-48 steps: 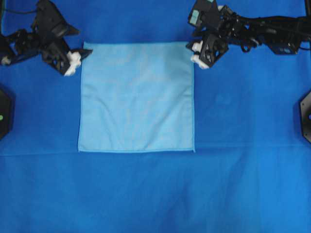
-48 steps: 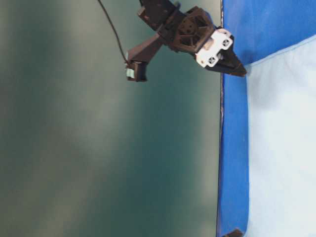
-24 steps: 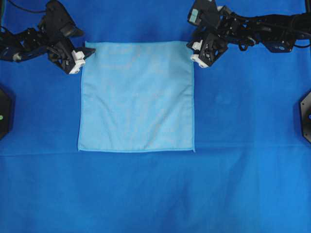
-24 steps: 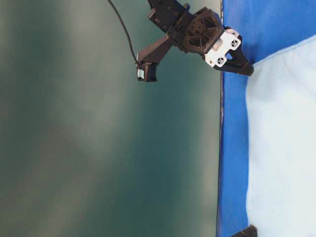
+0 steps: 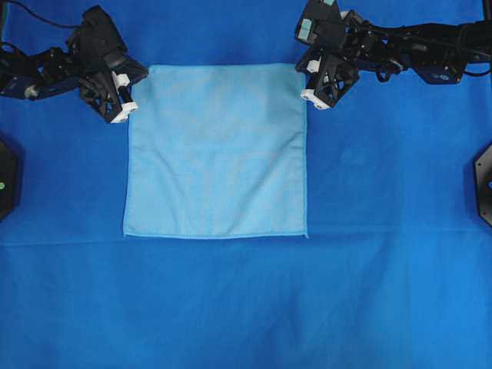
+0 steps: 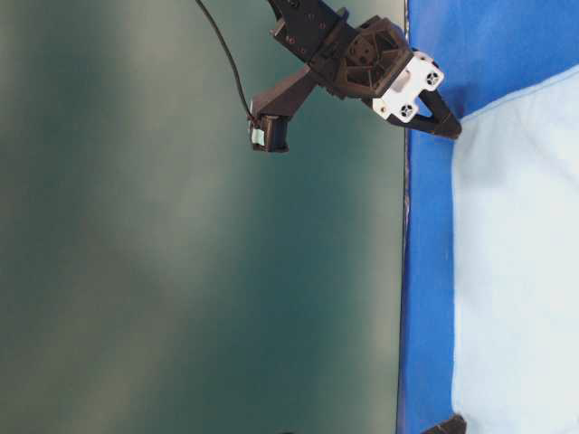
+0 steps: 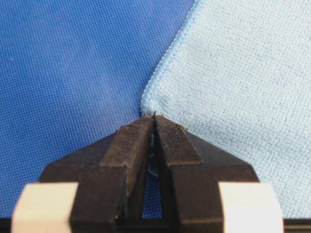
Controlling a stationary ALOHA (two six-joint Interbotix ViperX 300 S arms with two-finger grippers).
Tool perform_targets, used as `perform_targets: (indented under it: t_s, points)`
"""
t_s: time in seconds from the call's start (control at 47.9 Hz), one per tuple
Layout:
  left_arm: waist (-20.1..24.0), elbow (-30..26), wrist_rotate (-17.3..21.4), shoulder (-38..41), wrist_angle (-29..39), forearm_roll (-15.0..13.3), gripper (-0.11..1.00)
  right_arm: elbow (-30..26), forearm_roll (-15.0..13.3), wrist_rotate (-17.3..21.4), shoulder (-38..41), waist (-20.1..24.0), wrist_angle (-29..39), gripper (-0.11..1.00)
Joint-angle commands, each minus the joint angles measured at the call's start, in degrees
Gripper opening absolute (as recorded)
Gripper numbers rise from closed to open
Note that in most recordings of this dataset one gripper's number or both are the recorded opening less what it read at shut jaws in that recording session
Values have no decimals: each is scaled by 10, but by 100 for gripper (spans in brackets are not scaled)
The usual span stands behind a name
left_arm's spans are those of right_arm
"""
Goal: Fold the light blue towel.
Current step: 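Pull both far corners toward the near edge, folding the towel in half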
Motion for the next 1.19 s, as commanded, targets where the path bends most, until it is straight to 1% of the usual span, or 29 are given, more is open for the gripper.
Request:
perform_targets:
  t_s: [0.0, 0.23, 0.292, 0.48, 0.668, 0.856, 0.982, 1.107, 1.17]
  points:
    - [2, -5, 3, -12, 16, -2, 2, -9, -2, -1, -11, -4, -1, 2]
    - [0, -22, 18, -94, 85, -2, 2, -6, -3, -1, -62, -4, 11, 2]
    - [-3, -21, 18, -113, 93, -2, 2, -5, -2, -1, -76, -4, 18, 2]
    - [-12, -8, 19, -135, 96, -2, 2, -4, -2, 1, -88, -2, 27, 2]
    - [-36, 5, 19, -144, 99, -1, 2, -3, -2, 7, -91, 11, 33, 2]
    - [-71, 26, 16, -162, 110, -2, 2, 6, 4, 16, -107, 54, 69, 2]
    - [-117, 43, 9, -182, 127, -2, 2, 17, 11, 30, -116, 94, 88, 2]
    - [-163, 54, -15, -194, 144, -2, 2, 30, 18, 62, -126, 147, 105, 2]
    - [-192, 58, -18, -197, 152, -2, 2, 35, 18, 81, -128, 172, 109, 2]
